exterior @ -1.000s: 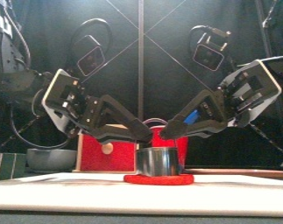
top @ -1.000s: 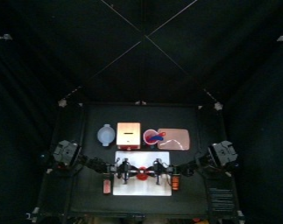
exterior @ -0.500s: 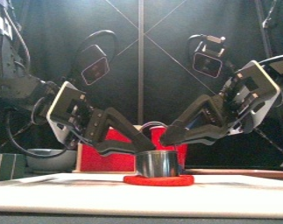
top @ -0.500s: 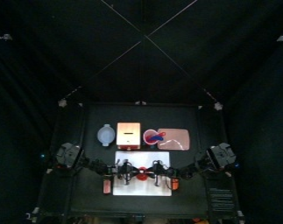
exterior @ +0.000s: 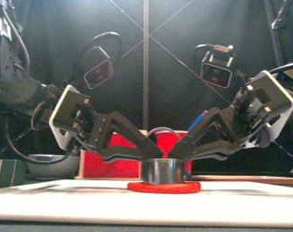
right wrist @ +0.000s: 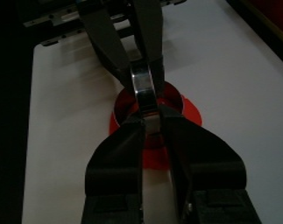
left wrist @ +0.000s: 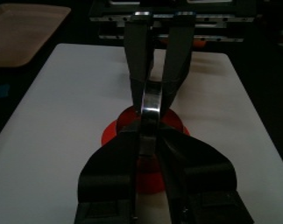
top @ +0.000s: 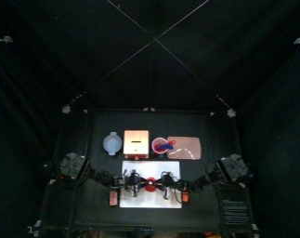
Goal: Get the cutter from the drawer then cut the dough then place the extra dough in the bowl
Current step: Cut the dough
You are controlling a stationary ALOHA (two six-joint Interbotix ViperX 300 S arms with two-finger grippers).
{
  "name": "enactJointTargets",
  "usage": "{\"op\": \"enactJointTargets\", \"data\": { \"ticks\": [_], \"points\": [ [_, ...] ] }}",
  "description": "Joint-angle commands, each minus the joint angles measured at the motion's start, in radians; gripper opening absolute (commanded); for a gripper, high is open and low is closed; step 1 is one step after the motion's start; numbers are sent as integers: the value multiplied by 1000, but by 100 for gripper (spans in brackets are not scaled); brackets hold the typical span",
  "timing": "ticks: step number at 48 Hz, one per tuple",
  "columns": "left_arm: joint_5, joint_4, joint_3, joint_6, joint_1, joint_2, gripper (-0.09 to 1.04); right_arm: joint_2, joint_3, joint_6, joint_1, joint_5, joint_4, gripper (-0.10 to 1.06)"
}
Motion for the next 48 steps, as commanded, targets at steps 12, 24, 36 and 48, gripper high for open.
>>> {"op": "enactJointTargets", "data": {
  "ticks": [12,24,36,48],
  "points": [
    [66,-6,23,-2,-38,34,58,95,-2,46,0,124,23,48],
    [75,-6,25,3,-38,28,58,86,-2,44,-2,129,23,48],
    [117,31,6,46,-20,-49,58,-14,5,32,-5,130,17,48],
    [193,48,-34,155,37,-127,60,-138,6,9,-8,160,-12,48]
  ]
}}
